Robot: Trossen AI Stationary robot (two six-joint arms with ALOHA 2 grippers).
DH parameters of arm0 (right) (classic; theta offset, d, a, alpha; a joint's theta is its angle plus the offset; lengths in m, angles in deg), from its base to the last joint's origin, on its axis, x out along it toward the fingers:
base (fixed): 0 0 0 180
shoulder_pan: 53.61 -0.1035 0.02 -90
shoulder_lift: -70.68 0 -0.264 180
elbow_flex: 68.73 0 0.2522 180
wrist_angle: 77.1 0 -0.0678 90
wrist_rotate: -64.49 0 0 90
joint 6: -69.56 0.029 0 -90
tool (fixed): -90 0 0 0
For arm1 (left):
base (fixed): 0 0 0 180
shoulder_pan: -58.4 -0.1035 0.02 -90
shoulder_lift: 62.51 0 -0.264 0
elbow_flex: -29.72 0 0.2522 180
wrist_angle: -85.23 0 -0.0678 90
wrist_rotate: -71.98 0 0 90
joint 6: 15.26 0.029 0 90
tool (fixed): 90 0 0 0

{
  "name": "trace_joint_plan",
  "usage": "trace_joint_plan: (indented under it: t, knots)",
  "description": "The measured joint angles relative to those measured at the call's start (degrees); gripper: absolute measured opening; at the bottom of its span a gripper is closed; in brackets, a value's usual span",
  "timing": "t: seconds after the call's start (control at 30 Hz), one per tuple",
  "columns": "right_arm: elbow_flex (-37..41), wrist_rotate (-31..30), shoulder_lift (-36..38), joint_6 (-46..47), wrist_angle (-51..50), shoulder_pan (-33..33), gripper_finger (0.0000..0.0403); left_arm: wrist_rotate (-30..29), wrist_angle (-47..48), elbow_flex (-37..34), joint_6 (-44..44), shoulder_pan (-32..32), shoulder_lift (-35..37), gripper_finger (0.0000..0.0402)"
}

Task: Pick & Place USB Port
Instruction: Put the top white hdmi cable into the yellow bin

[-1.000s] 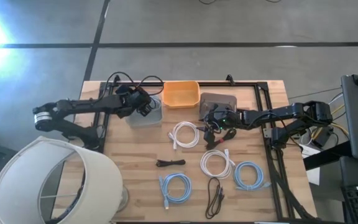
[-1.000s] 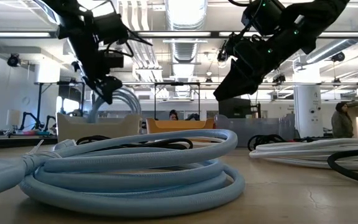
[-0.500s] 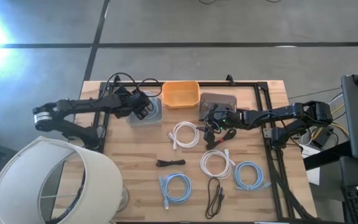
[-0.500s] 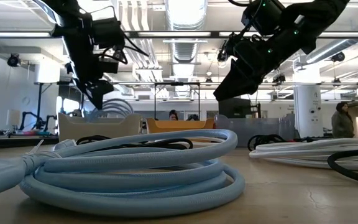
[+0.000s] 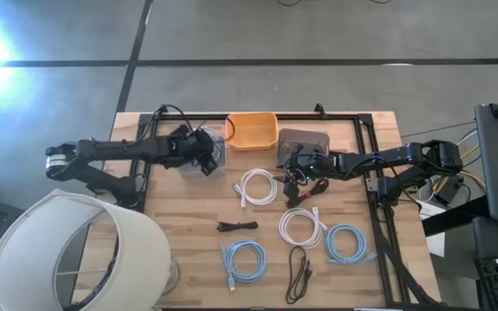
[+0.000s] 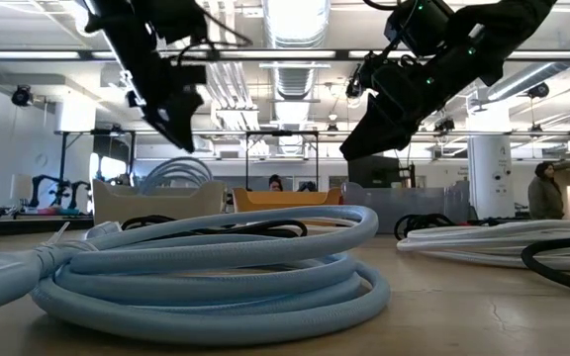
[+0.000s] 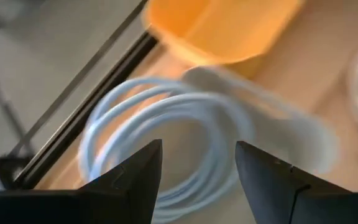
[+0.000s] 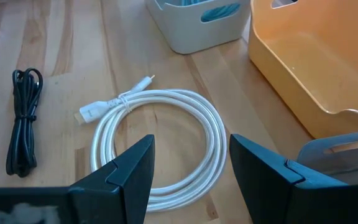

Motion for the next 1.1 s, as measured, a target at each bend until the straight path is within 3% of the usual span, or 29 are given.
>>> trace_joint_plan:
  t: [0.27,0.47,0.83,1.1]
  knots:
    - [0.0,0.8,0.0,0.1,0.0,-0.1,0.0206,2.5,-11.8,-3.0,1.0,11.2,0.0,0.0207]
    - [0.0,5.3,0.0,0.2,0.0,-0.5,0.0206,2.9,-16.7,-5.0,1.4,16.3,0.0,0.0207]
    - [0.1,6.4,-1.2,-3.0,0.2,-4.8,0.0206,6.1,-28.0,-13.6,0.3,18.8,0.0,0.0207]
    - [-0.3,6.4,-10.4,-3.0,9.4,-7.8,0.0205,6.4,-33.1,-17.1,0.3,18.8,0.0,0.0206]
